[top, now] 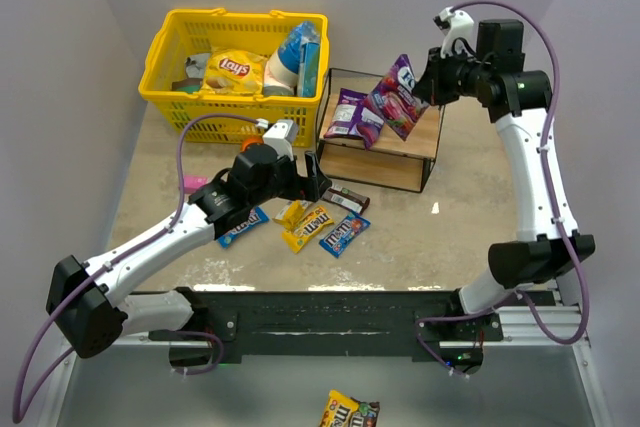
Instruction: Place and organize the candy bags onto the shelf
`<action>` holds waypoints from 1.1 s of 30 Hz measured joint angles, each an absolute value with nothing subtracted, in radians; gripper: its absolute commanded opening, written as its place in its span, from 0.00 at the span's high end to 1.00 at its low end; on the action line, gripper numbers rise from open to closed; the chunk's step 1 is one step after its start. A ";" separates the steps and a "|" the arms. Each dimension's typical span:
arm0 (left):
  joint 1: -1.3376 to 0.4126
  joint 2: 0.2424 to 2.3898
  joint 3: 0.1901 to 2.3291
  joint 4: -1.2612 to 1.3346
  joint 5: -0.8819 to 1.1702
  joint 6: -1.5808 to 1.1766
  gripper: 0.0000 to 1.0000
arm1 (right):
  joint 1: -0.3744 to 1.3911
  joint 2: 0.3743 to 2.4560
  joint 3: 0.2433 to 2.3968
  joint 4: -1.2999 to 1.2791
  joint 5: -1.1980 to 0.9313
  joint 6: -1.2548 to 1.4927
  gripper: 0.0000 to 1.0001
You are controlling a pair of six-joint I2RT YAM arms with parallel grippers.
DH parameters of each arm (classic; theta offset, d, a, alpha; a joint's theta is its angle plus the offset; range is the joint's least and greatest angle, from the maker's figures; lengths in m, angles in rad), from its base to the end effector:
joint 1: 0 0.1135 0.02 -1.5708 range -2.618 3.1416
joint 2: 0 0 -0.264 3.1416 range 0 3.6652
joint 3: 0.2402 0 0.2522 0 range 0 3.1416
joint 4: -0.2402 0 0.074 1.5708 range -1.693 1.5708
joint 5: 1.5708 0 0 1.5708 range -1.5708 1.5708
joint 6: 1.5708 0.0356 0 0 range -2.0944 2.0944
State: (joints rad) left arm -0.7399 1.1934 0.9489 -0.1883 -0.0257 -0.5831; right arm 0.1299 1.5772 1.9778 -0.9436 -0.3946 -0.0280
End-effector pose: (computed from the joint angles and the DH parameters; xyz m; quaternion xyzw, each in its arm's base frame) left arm 0.2033 -0.1843 0.3119 0.0591 0.8403 -0.3224 0.4318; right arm 0.3109 0.0544 0.4731 -0.1634 0.8437 0.1950 0.4727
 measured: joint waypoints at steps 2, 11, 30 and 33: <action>-0.740 1.192 0.949 -0.191 -0.026 -0.582 0.04 | 0.130 1.608 2.016 -0.971 -0.404 -0.062 1.00; -0.740 1.188 0.949 -0.192 -0.026 -0.582 0.04 | 0.130 1.625 1.963 -0.995 -0.415 -0.148 1.00; -0.740 1.188 0.949 -0.192 -0.022 -0.582 0.04 | 0.130 1.834 2.004 -0.887 -0.094 -0.084 0.43; -0.740 1.189 0.949 -0.192 -0.021 -0.582 0.04 | 0.131 1.819 2.008 -0.835 -0.065 -0.045 0.34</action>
